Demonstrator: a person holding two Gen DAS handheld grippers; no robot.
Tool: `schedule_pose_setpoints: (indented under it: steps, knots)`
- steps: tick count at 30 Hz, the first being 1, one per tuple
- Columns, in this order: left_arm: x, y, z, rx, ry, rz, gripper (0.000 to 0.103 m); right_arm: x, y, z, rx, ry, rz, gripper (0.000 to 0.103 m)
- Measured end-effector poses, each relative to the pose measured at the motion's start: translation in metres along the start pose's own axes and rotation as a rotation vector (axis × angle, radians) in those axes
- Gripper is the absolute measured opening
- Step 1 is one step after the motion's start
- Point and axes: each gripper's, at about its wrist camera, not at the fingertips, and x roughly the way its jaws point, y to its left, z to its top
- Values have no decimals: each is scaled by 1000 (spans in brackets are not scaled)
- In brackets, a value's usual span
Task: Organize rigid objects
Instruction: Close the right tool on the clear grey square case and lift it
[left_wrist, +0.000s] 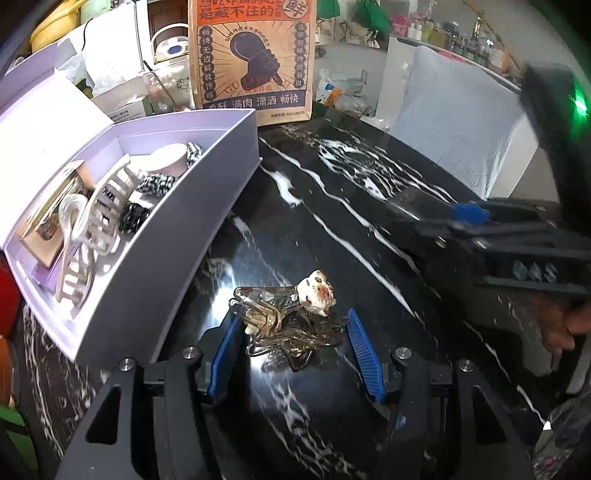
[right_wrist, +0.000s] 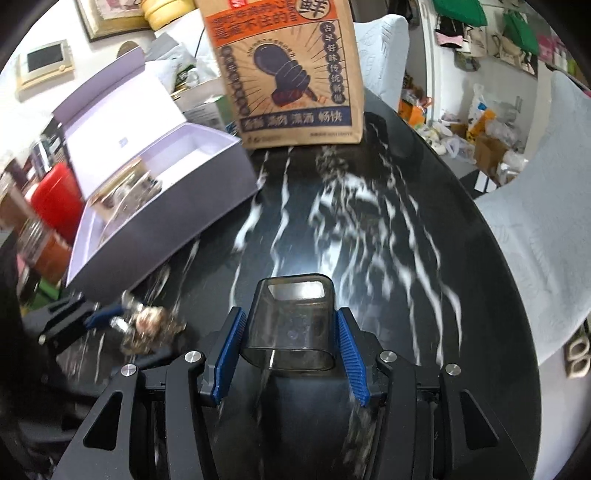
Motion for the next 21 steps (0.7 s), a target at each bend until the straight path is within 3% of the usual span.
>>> schedule_pose_setpoints:
  steps: [9,19,21]
  knots:
    - [-18,-8,-22,-17,26,-64,57,-35,14,-48,16,-8,-3,50]
    - [-30,-10,-40,-1,18,-80,57,-42,24,-68,2,-1,25,50]
    - [-30,-9,-39,-4,11,-76,57,-41,23,-66,23,-10,14,55]
